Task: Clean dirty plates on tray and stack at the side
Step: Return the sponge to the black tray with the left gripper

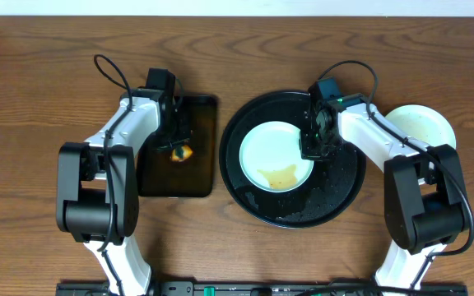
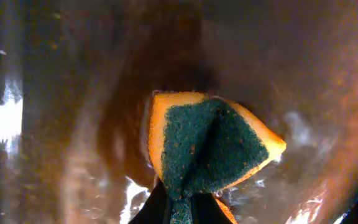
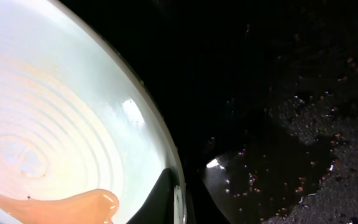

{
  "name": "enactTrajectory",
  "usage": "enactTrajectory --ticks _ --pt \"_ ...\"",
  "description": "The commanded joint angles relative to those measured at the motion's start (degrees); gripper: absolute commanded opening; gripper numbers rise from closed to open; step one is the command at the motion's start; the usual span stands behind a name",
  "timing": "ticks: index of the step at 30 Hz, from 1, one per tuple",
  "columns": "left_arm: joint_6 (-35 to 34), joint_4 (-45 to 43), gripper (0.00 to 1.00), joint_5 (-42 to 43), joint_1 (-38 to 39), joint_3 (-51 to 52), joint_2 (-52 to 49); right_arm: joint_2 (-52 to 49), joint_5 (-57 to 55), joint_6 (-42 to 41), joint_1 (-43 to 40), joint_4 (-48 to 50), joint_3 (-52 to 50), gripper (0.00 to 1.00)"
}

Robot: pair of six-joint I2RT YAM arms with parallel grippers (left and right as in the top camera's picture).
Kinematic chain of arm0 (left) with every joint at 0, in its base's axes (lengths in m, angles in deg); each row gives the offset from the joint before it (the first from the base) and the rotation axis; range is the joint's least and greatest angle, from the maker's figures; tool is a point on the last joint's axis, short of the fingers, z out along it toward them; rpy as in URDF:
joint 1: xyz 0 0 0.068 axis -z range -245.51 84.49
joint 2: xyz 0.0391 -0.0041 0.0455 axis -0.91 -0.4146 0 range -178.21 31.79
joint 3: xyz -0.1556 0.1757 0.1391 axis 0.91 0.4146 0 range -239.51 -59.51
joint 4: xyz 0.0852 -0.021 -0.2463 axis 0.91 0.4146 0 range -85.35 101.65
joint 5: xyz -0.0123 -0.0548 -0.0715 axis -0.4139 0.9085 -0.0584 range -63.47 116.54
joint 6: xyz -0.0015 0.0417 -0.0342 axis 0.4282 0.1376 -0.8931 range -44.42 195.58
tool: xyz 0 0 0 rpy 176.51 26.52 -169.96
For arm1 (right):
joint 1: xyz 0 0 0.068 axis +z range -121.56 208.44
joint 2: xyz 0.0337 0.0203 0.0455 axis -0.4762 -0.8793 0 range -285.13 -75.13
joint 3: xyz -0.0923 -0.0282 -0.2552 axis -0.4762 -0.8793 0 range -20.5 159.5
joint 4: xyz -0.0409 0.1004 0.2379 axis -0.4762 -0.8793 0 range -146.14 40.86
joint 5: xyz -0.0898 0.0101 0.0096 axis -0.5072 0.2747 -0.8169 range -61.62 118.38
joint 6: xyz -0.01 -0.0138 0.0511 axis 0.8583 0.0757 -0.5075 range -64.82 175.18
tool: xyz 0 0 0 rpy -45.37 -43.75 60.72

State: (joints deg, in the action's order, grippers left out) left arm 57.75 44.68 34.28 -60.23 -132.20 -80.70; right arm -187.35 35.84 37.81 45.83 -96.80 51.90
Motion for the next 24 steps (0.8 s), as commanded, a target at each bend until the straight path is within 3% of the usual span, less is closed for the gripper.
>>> enactTrajectory --ticks 1,2,4,6,9,11,12,15,16,19,20,21,22,24 --pt "9.20 -0.37 0.07 13.55 -0.35 0.57 -1.86 -0.52 -0.98 0.24 0.70 0.28 -0.59 0.03" --pt "14.47 -0.52 0.07 21.33 -0.13 0.57 -1.86 -0.52 -0.98 0.24 0.70 0.26 -0.59 0.03" --pt "17.79 -0.48 0.07 24.39 0.39 0.57 -1.86 -0.52 -0.98 0.24 0.70 0.28 -0.59 0.03" --pt "15.93 -0.57 0.08 18.01 0.98 0.57 -1.86 -0.52 -0.98 0.24 0.70 0.28 -0.59 0.03" --pt "3.48 0.55 0.07 -0.07 1.81 0.57 -1.86 -0.52 -0.98 0.24 0.70 0.26 -0.59 0.03" --pt "0.35 1.14 0.07 -2.58 1.84 0.57 -1.86 -0.52 -0.98 0.24 0.70 0.24 -0.59 0.03" --pt "0.68 1.09 0.07 -1.11 1.84 0.57 -1.86 -0.52 -0.98 0.24 0.70 0.15 -0.59 0.03" --pt "12.90 0.04 0.07 10.16 1.81 0.57 -1.86 -0.52 -0.98 0.24 0.70 0.04 -0.59 0.02" --pt "9.84 0.07 0.08 6.38 1.81 0.57 -1.86 -0.52 -1.01 0.24 0.70 0.07 -0.59 0.03" --pt "-7.85 3.28 0.07 -8.39 1.84 0.57 -1.86 -0.52 -1.03 0.24 0.70 0.07 -0.59 0.02" --pt "-6.71 2.95 0.07 -5.68 1.86 0.57 -1.86 -0.52 -1.03 0.24 0.68 0.07 -0.59 0.02" --pt "5.27 0.52 0.08 8.48 2.12 0.57 -1.86 -0.52 -1.03 0.24 0.68 0.11 -0.59 0.02" --pt "10.43 0.04 0.07 14.25 2.36 0.57 -1.86 -0.52 -1.03 0.22 0.68 0.20 -0.59 0.02" --pt "11.54 -0.07 0.07 15.19 2.80 0.57 -1.86 -0.52 -1.01 0.24 0.68 0.50 -0.59 0.03"
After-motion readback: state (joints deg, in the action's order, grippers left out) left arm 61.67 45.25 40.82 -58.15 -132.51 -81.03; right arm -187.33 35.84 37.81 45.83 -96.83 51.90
